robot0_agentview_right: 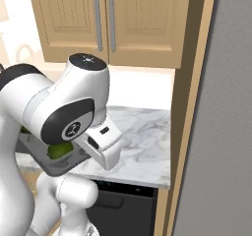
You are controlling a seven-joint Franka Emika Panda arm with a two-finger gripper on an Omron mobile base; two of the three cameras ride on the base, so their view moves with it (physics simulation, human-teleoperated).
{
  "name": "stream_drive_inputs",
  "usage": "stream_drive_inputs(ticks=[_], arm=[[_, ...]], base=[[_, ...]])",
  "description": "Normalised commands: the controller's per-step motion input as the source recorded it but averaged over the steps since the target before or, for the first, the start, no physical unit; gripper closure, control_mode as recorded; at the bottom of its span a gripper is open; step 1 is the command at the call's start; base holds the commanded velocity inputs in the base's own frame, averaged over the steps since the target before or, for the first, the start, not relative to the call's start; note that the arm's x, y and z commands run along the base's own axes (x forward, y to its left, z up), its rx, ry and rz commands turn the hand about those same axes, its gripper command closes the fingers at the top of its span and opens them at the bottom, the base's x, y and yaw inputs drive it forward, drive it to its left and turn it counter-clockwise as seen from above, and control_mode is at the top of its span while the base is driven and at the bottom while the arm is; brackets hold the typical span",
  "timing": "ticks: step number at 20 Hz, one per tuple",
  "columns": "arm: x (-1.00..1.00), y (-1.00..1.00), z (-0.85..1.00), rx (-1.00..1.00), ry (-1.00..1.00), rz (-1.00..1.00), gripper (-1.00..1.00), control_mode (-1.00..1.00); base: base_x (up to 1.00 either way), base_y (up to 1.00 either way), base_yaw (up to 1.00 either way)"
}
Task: Take the lime and squash out of the freezer and place them in the tupperware container on the counter. Then put the tupperware containing the vegetables back in the freezer.
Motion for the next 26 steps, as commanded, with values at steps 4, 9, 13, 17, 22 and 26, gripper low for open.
stream_drive_inputs(ticks=[4, 9, 13, 17, 22, 26], arm=[[0.0, 0.0, 0.0, 0.0, 0.0, 0.0, 1.0, 1.0], [0.0, 0.0, 0.0, 0.0, 0.0, 0.0, 1.0, 1.0], [0.0, 0.0, 0.0, 0.0, 0.0, 0.0, 1.0, 1.0], [0.0, 0.0, 0.0, 0.0, 0.0, 0.0, 1.0, 1.0], [0.0, 0.0, 0.0, 0.0, 0.0, 0.0, 1.0, 1.0], [0.0, 0.0, 0.0, 0.0, 0.0, 0.0, 1.0, 1.0]], base=[[-0.99, -0.01, 0.0], [-0.96, -0.22, 0.0], [0.0, -0.67, 0.03], [0.33, -0.95, 0.08], [0.35, -1.0, 0.1], [0.27, -0.88, 0.1]])
